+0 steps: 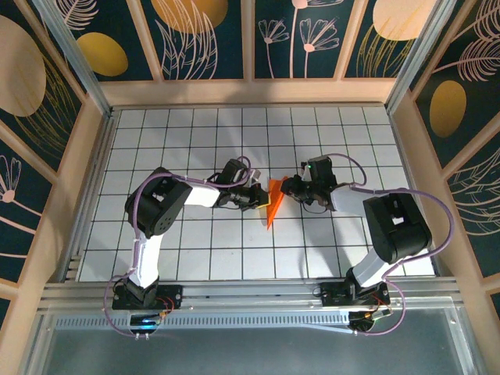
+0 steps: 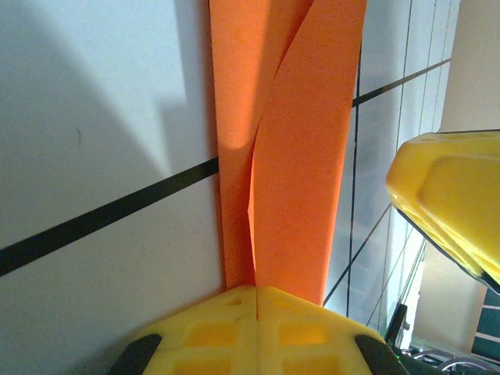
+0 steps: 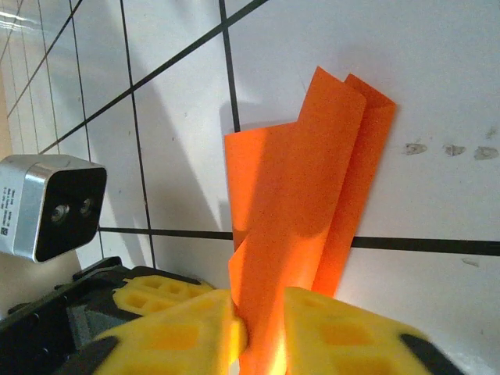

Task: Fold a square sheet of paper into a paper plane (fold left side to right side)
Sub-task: Fold the wing for the fifth time at the center of the table.

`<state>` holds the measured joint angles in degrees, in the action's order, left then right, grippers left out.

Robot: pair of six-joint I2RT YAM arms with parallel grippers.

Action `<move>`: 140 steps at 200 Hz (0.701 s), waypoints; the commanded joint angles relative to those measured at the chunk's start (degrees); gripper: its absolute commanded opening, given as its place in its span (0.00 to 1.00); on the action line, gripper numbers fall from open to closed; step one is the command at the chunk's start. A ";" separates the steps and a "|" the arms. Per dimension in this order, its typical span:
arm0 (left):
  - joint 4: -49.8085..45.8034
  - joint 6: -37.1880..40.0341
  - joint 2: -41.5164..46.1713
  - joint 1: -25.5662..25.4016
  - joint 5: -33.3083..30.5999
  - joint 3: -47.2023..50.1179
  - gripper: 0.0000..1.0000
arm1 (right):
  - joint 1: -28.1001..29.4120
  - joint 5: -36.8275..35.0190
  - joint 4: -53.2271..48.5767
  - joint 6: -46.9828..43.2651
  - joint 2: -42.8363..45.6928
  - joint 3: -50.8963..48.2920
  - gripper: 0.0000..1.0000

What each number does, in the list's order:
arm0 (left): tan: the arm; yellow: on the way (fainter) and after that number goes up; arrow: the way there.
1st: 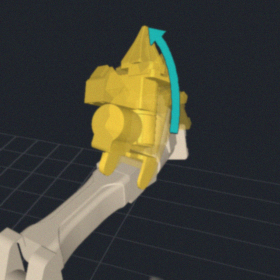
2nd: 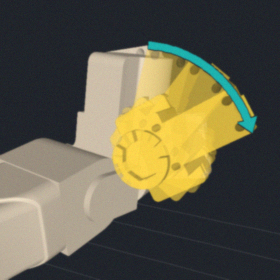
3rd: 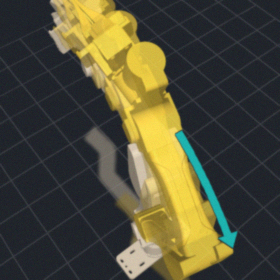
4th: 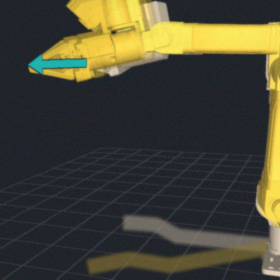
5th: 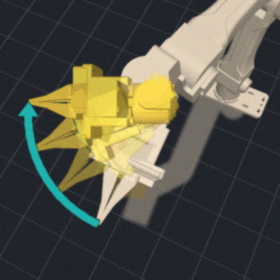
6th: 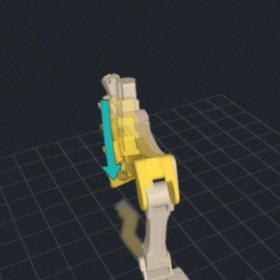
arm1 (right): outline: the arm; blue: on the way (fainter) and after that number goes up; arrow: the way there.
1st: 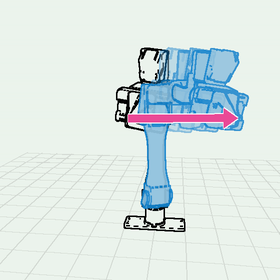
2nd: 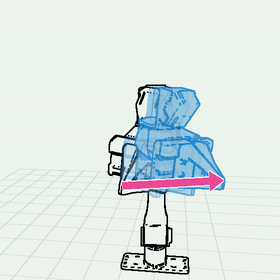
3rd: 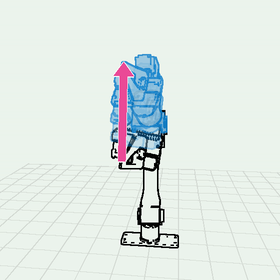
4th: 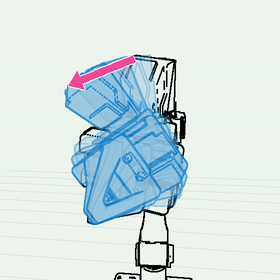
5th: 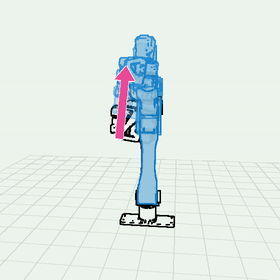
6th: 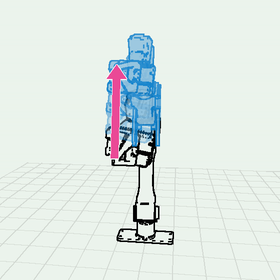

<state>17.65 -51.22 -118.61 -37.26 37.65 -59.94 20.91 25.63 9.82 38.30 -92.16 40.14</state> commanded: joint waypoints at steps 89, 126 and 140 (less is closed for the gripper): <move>-7.13 2.09 -2.86 0.44 -10.54 -0.13 0.00 | 1.53 -0.66 -0.51 -1.56 -6.25 4.50 0.13; -8.67 2.10 -3.07 0.47 -12.24 -0.26 0.00 | 1.42 -0.92 -0.47 -1.66 -7.53 4.54 0.13; -8.88 1.87 -3.29 0.49 -12.50 -0.22 0.00 | 1.40 -1.11 -0.64 -1.74 -7.84 4.60 0.13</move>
<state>14.94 -51.07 -118.50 -37.63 35.99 -60.99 21.98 25.45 9.61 37.80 -98.65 43.64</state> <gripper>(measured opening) 0.048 0.128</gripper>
